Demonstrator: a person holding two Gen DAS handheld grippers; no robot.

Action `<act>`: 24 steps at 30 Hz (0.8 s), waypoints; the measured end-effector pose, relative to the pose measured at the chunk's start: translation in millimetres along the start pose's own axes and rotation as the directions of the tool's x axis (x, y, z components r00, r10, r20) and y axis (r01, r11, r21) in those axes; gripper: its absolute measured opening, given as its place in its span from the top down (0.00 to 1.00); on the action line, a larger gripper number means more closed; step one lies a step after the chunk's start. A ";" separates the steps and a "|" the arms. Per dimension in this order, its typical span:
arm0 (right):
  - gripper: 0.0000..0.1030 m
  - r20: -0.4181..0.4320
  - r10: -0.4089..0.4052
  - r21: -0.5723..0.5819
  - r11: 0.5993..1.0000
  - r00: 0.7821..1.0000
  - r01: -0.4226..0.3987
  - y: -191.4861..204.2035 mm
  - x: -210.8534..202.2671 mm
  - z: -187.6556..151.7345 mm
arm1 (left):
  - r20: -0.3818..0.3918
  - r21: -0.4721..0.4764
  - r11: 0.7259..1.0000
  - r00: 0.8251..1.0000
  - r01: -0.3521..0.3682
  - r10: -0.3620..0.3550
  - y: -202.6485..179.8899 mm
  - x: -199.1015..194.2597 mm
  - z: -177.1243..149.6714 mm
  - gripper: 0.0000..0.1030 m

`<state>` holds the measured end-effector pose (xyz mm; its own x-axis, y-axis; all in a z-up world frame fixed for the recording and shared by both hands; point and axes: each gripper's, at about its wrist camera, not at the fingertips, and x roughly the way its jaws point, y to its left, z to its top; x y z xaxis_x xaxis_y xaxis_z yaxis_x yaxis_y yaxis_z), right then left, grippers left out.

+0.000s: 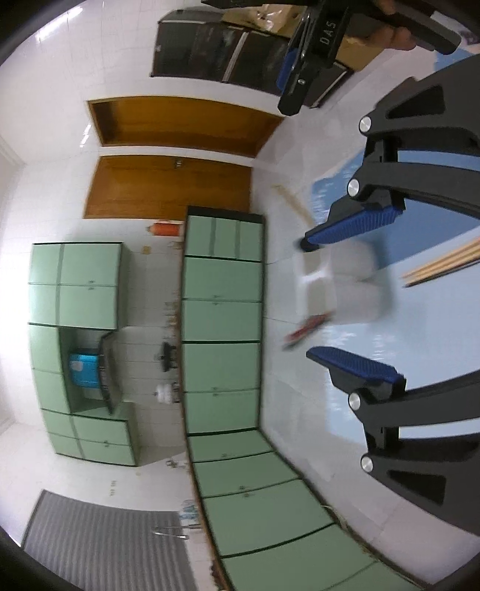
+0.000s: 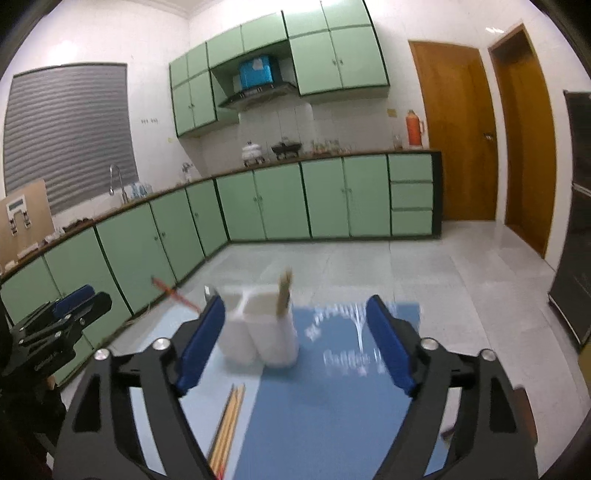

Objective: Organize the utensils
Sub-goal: 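Move both open tools back to the remaining chopsticks on the mat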

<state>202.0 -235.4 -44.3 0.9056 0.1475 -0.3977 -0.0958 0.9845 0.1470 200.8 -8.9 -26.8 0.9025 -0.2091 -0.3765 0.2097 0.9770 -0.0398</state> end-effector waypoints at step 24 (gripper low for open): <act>0.09 -0.363 -0.022 -0.055 0.998 0.932 0.002 50.5 -4.1 -190.9 | -0.344 -0.039 0.998 0.938 -0.051 0.034 16.4 -18.4 -161.0 0.26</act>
<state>114.5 -168.1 -208.1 0.6956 0.1504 -0.7025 -0.1165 0.9885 0.0962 127.1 17.9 -169.5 0.7244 -0.1481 -0.6733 0.1487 0.9872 -0.0571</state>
